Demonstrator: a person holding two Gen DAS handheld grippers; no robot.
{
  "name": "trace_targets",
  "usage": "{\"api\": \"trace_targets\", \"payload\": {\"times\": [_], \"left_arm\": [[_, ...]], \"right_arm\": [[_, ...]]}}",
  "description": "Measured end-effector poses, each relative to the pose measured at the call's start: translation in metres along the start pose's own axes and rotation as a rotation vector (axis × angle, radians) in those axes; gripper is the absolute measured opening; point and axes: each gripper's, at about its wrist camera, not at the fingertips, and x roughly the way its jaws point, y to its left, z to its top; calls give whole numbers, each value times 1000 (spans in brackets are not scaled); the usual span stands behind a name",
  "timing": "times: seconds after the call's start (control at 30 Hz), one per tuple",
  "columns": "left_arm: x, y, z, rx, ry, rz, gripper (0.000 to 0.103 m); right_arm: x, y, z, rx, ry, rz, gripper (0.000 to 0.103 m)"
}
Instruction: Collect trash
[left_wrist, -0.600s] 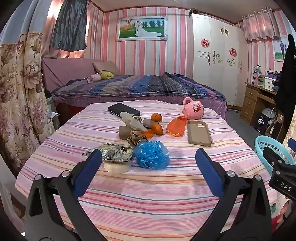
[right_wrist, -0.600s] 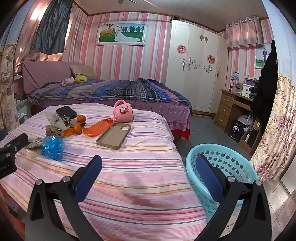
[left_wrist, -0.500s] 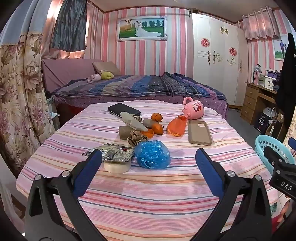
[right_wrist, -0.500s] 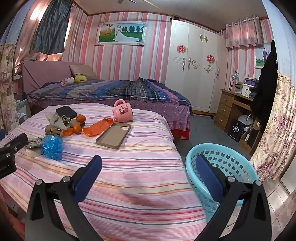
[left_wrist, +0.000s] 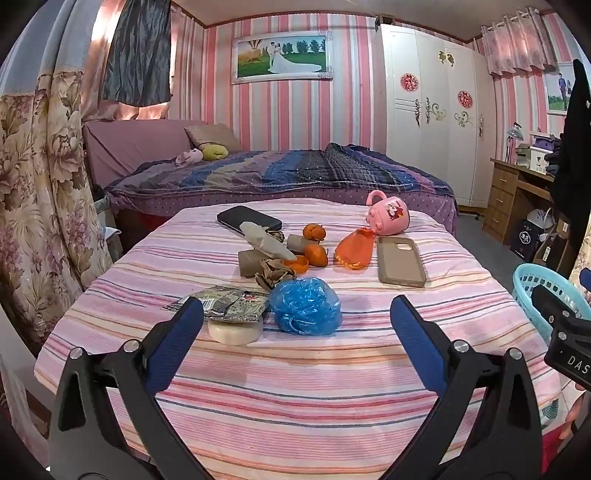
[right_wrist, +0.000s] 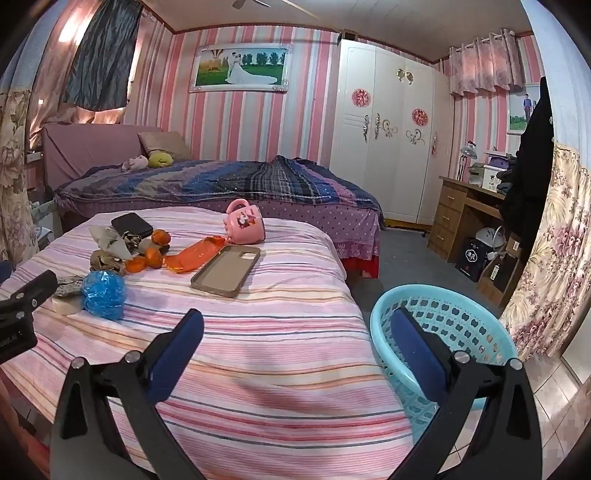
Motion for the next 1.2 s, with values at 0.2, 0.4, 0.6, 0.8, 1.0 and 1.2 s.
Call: {"api": "trace_targets", "payload": {"times": [0.2, 0.4, 0.6, 0.8, 1.0, 1.2], "left_arm": [[0, -7, 0, 23, -1, 6, 98], [2, -10, -2, 34, -2, 10, 98], [2, -10, -2, 33, -2, 10, 98], [2, -10, -2, 32, -2, 10, 98], [2, -10, -2, 34, -2, 10, 98], [2, -10, -2, 33, -3, 10, 98]], "right_arm": [[0, 0, -1, 4, -5, -3, 99], [1, 0, -1, 4, -4, -4, 99], [0, -1, -1, 4, -3, -3, 99], [1, 0, -1, 3, -3, -3, 99], [2, -2, -4, 0, 1, -4, 99], [3, -1, -7, -1, 6, -5, 99]]}}
